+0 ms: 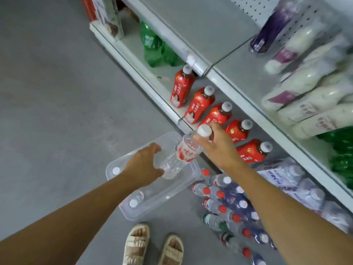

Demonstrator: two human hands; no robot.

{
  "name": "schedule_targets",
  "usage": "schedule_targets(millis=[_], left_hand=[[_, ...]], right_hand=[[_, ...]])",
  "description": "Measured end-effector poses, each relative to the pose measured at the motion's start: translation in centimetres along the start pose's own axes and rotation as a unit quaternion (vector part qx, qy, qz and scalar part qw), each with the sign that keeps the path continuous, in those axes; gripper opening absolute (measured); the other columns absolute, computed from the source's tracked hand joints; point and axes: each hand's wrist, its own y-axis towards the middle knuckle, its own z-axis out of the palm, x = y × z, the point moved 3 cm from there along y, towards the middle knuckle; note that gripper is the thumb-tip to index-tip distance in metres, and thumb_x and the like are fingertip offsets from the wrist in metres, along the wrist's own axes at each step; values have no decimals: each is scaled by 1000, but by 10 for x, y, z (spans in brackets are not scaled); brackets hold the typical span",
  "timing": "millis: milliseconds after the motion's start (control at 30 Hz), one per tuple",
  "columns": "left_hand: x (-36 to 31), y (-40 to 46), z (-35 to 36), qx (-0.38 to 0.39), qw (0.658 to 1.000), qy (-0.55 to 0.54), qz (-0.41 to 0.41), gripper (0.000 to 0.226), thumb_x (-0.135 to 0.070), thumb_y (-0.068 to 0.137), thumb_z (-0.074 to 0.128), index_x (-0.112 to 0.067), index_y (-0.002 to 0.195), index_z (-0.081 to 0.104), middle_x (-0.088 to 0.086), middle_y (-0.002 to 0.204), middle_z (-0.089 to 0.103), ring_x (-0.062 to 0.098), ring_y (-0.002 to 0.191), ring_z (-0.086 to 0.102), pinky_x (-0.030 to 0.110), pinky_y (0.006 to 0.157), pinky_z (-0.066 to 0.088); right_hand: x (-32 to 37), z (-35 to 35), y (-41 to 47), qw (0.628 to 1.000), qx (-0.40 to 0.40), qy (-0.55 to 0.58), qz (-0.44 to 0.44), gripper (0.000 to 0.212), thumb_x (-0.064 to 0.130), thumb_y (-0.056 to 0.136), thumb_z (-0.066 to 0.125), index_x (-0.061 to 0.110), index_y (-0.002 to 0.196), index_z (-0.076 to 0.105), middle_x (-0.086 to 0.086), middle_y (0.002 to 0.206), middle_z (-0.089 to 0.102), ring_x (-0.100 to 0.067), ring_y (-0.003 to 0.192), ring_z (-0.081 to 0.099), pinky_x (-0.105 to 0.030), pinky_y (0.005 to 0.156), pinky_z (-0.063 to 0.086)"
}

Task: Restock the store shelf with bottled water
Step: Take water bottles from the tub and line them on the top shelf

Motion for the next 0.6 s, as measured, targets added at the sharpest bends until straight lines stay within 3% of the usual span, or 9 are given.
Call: schedule_targets(millis=[100,200,367,500,600], left_hand=[[-48,-16,-37,16,998,-60,30,60,-23,76,76,-22,127,45,-4,130,53,16,117,50,23,92,38],[-95,-35,-75,46,986,-151,54,63,-20,74,79,-27,126,45,-6,124,53,15,116,49,25,91,41],[-172,-71,-127,90,962,-226,122,66,-12,72,80,-32,123,43,-5,117,58,11,109,54,10,74,42],[-222,-100,-156,79,953,-240,169,65,-11,70,81,-30,119,44,-5,110,65,10,102,62,28,92,49],[-252,-120,-176,51,953,-235,185,64,-15,68,83,-29,117,44,-4,102,68,12,94,66,33,88,51]], right_hand=[[57,-50,-8,1000,-24,0,-16,13,23,89,62,20,94,51,13,80,56,9,68,53,-3,60,38],[111,-97,-18,999,-49,15,-20,15,27,92,59,16,100,52,10,79,54,5,66,51,-5,56,38],[189,-160,-36,996,-79,34,-23,16,30,95,53,15,101,53,8,89,60,3,76,55,-5,60,43],[242,-198,-51,991,-111,68,-25,15,29,97,49,16,102,54,11,88,61,10,69,57,-9,58,46],[276,-221,-63,987,-145,57,-50,24,32,97,49,12,107,57,5,95,64,-4,83,59,-18,72,47]])
